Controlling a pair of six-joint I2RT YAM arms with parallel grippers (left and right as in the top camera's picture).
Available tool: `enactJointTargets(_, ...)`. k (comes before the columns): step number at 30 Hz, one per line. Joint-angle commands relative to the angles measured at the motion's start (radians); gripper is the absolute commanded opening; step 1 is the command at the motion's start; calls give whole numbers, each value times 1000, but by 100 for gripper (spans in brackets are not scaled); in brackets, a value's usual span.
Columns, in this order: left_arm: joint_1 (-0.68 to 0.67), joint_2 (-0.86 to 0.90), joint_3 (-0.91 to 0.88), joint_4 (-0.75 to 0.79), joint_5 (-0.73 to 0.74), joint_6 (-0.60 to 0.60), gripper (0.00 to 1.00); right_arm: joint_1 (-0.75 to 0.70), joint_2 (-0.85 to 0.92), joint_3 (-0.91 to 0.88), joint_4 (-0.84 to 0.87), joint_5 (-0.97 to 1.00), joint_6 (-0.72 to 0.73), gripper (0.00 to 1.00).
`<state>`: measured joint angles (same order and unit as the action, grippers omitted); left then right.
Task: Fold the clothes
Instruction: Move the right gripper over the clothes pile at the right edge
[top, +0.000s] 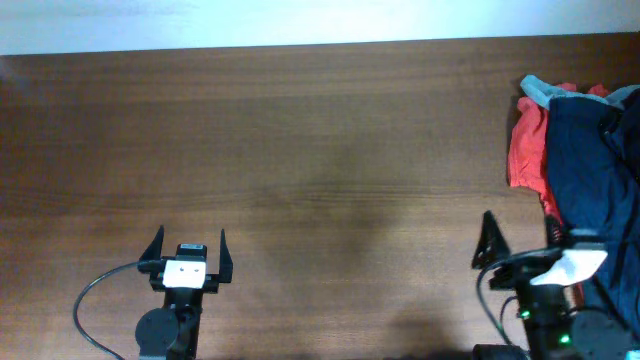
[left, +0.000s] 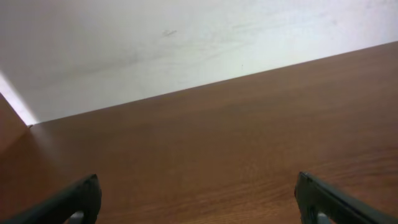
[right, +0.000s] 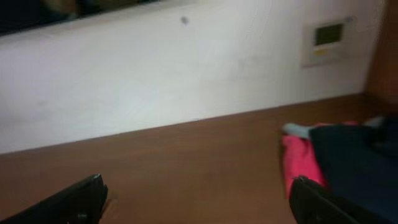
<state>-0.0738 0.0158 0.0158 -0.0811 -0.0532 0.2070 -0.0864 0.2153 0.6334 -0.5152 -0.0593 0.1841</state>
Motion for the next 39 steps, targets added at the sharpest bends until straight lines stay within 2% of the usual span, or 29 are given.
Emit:
enactJointTargets(1,-5,-4,-6,0,5,15,99,-6,202,192,-64,106,-36,99)
enactJointTargets(5,-5,-4,-6,0,5,15,99,-7,434,354,-111,140,-72,99)
enactJointTargets(10,-5,-4,-6,0,4,15,99,-16,850,675,-287,208,-77,99)
enactJointTargets(14,-5,-4,-6,0,5,15,99,-92,1164,947,-417,213,-126,99)
enactJointTargets(17,-5,-4,-6,0,5,15,99,-150,1311,1056,-412,214,-137,99)
enactJointTargets(20,-5,-4,-6,0,5,15,99,-203,1410,1089,-372,213,-136,98)
enactJointTargets(23,-5,-4,-6,0,5,15,99,-241,1518,1089,-317,210,-193,82)
enactJointTargets(26,-5,-4,-6,0,5,15,99,-240,1582,1089,-262,211,-285,71)
enactJointTargets(28,-5,-4,-6,0,5,15,99,-242,1636,1088,-203,247,-297,64)
enactJointTargets(34,-5,-4,-6,0,5,15,99,-242,1769,1088,-108,256,-297,57)
enactJointTargets(39,-5,-4,-6,0,5,15,99,-243,1887,1088,-31,315,-297,56)
